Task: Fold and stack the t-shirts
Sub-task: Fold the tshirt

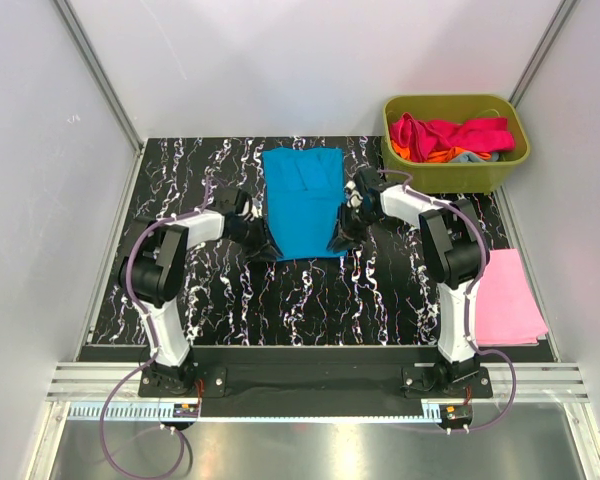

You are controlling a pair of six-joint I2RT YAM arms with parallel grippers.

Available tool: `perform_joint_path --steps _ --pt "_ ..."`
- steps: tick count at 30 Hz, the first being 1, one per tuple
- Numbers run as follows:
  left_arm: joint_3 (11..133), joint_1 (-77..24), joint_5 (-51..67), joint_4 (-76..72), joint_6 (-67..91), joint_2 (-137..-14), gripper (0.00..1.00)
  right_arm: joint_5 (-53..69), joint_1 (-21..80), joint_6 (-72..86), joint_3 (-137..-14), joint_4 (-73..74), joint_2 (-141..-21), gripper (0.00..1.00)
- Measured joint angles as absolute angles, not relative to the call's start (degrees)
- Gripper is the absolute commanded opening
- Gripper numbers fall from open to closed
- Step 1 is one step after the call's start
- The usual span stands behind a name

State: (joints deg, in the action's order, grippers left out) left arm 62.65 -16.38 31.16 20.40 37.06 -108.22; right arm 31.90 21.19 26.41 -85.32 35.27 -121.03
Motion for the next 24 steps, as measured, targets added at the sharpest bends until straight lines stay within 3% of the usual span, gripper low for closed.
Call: perform_joint_path --steps 7,15,20,24 --pt "59.02 -15.75 29.50 20.43 35.90 -104.64 0.35 27.66 20.71 25.89 -79.13 34.70 -117.21 0.41" --pt "53.52 -15.62 27.16 21.56 37.45 -93.89 0.41 20.16 20.08 26.63 -72.16 35.05 -106.91 0.67" --pt "47.75 -15.62 26.79 17.19 43.11 -87.07 0.50 20.18 20.08 33.74 -65.25 29.56 -99.04 0.69" --pt "38.22 -15.94 26.44 7.75 53.25 -84.82 0.50 20.95 20.08 47.16 -53.12 15.70 -93.21 0.67"
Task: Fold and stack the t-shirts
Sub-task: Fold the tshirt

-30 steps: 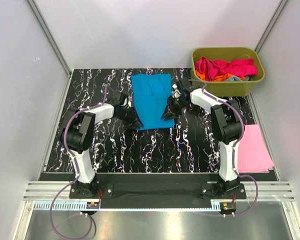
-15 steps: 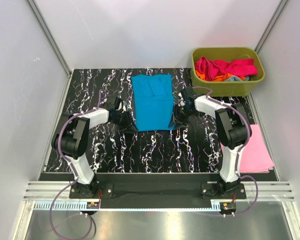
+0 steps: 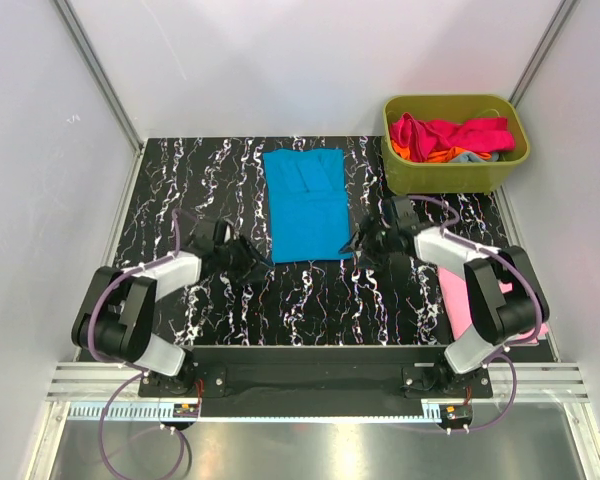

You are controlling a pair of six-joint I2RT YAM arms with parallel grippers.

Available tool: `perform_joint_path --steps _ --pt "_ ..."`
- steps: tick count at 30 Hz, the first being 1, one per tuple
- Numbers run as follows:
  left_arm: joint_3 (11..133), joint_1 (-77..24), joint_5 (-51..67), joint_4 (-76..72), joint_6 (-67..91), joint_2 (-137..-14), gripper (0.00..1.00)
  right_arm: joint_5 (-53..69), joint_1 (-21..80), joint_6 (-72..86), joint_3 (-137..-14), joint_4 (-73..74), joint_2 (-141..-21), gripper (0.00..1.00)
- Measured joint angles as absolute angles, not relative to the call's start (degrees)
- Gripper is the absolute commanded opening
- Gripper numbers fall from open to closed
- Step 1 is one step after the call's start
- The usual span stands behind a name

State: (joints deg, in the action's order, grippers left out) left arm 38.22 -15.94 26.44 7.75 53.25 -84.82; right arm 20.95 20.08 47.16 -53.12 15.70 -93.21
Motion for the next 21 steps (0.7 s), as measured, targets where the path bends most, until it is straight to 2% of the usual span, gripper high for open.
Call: perform_joint_path --steps 5,12,21 --pt "28.84 -17.96 24.18 -5.13 66.52 -84.86 0.48 20.67 20.08 63.70 -39.92 0.58 -92.33 0.63" --pt "28.47 -19.11 17.69 -13.76 74.59 -86.43 0.47 19.70 20.08 72.29 -39.09 -9.02 -94.54 0.54" --pt "28.64 -19.81 15.25 -18.59 83.44 -90.76 0.47 15.68 20.47 78.81 -36.80 -13.02 -95.53 0.51"
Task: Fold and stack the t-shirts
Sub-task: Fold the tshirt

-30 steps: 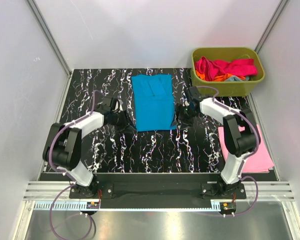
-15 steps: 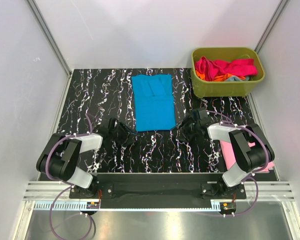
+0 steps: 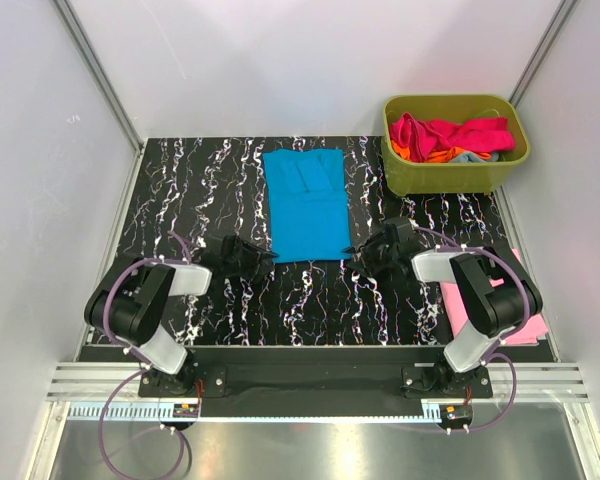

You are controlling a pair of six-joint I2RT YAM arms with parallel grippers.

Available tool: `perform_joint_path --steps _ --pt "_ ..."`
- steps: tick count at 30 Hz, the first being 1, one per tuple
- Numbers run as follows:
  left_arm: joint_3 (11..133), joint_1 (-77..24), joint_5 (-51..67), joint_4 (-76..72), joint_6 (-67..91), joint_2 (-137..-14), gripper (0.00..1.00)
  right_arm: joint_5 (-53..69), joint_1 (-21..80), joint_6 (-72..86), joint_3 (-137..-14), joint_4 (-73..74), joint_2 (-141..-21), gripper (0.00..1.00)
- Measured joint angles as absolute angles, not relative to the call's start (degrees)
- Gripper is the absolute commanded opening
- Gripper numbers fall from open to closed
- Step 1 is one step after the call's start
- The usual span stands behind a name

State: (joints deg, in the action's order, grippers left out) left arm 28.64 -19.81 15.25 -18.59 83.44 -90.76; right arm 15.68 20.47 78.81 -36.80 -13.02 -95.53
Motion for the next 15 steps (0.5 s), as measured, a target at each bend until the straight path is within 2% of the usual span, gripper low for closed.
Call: perform_joint_path --steps 12,15 --pt "31.70 -20.03 15.42 -20.47 87.96 -95.15 0.44 14.28 21.12 81.49 -38.89 -16.27 -99.22 0.47" --pt "31.97 -20.03 15.44 -20.88 88.62 -95.88 0.40 14.13 21.12 81.93 -39.27 -16.86 -99.92 0.41"
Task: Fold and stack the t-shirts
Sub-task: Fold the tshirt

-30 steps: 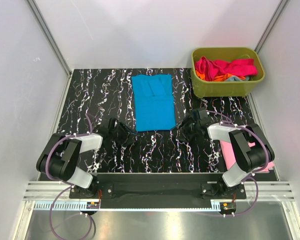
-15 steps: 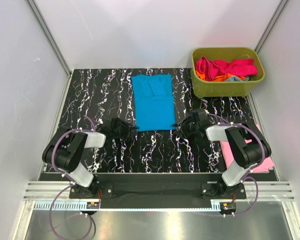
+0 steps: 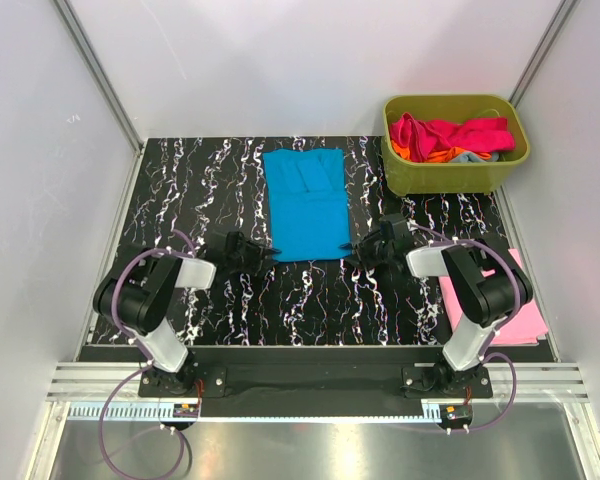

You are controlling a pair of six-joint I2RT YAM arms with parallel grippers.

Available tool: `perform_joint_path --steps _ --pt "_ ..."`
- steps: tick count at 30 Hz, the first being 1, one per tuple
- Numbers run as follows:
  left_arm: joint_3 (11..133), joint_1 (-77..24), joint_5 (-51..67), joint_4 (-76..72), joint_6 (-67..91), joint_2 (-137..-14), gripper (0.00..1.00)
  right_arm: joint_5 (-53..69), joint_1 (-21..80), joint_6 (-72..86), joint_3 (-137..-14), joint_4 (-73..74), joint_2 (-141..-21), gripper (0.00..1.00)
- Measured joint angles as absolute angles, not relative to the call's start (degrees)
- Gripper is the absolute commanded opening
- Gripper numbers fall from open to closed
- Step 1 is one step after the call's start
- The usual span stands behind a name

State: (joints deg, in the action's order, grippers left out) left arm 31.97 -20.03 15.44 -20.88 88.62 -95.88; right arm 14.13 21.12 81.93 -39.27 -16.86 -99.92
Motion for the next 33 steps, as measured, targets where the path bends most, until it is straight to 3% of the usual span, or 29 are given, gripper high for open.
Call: perform_joint_path --steps 2,3,6,8,14,20,33 --pt "32.05 -20.03 15.38 -20.84 88.84 -96.23 0.28 13.96 21.17 82.30 -39.33 -16.93 -100.31 0.32" --pt "32.12 -20.01 15.38 -20.80 88.97 -96.55 0.23 13.85 21.19 82.32 -39.35 -16.88 -100.49 0.21" --pt "32.58 -19.68 15.44 -20.23 88.27 -97.32 0.05 13.56 21.28 82.21 -39.51 -16.95 -101.45 0.09" --pt "33.34 -19.35 15.81 -19.59 87.33 -97.47 0.00 13.45 21.28 81.76 -39.86 -16.84 -101.67 0.05" --pt "34.48 -18.63 16.19 -15.44 82.48 -96.09 0.00 14.26 21.34 77.67 -41.56 -14.17 -101.69 0.00" --pt "30.59 -19.31 16.01 -7.03 77.71 -84.62 0.00 15.88 23.22 72.16 -40.71 -7.62 -94.74 0.00" --pt "17.89 -29.06 13.98 17.34 78.83 -36.36 0.00 15.55 36.14 70.35 -24.05 14.74 -50.52 0.00"
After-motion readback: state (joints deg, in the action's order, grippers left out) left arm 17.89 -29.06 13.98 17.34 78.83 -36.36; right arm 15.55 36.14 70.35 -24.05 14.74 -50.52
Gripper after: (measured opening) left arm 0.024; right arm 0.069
